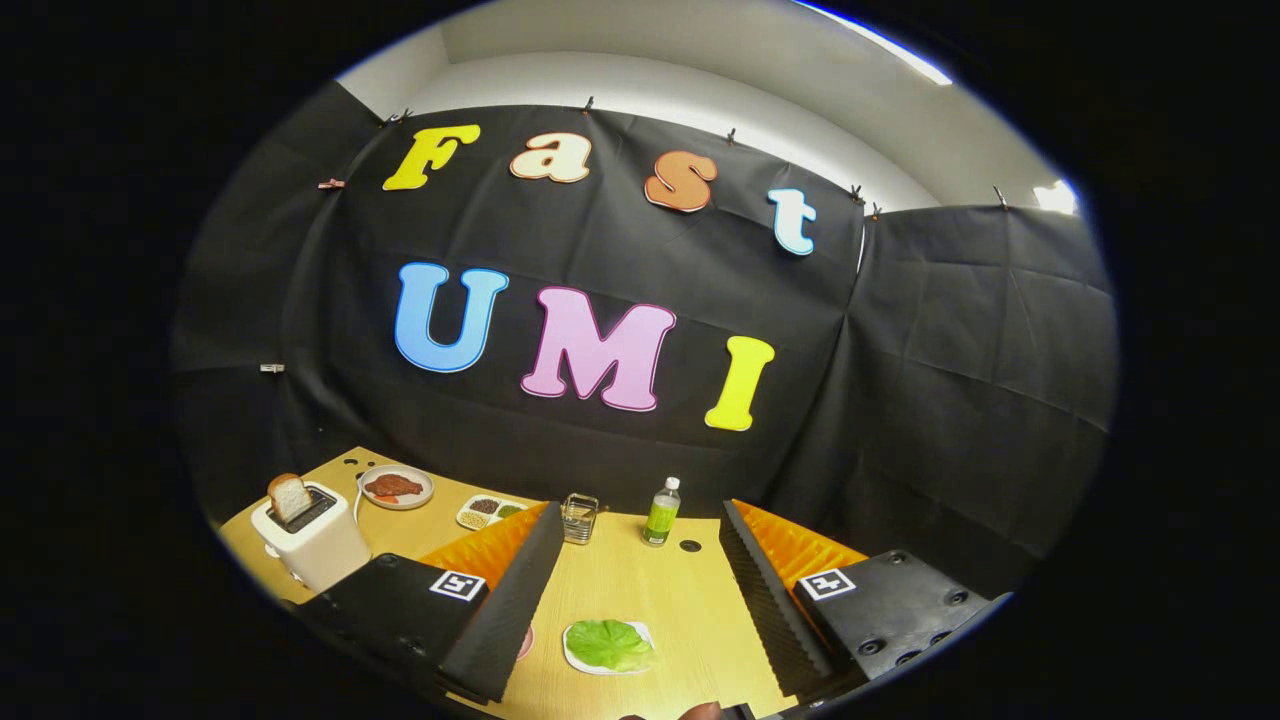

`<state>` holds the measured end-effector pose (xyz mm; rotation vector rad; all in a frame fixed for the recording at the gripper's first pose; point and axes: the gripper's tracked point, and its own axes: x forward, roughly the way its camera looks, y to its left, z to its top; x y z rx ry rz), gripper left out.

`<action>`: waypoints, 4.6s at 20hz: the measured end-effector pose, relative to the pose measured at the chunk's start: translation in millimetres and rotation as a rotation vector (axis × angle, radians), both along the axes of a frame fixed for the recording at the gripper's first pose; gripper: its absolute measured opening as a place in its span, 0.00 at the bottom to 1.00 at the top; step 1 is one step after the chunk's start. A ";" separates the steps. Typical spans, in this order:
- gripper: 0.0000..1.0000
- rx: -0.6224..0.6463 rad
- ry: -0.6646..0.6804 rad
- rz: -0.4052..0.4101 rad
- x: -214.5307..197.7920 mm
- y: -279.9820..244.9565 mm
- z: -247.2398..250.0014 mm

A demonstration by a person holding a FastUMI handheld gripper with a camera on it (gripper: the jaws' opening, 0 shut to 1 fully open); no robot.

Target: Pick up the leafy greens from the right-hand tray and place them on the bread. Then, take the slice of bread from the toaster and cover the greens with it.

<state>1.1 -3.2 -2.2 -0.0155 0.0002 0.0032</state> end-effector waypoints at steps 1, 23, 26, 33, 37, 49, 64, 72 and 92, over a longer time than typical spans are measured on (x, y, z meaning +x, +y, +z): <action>0.97 -0.001 -0.003 0.000 0.1 0.1 0.3; 0.97 -0.061 0.335 0.357 50.2 23.7 -128.9; 0.97 -0.041 0.459 0.436 66.6 22.5 -187.4; 0.97 -0.114 0.681 0.545 99.1 22.4 -310.3; 0.96 -0.103 0.802 0.643 109.9 35.3 -362.9; 0.79 -0.224 0.950 0.716 123.3 40.0 -432.9; 0.11 -0.009 0.887 0.560 104.8 50.1 -359.7; 0.11 0.078 0.771 0.615 71.9 112.7 -266.1; 0.99 -0.005 0.789 0.630 71.4 214.2 -275.6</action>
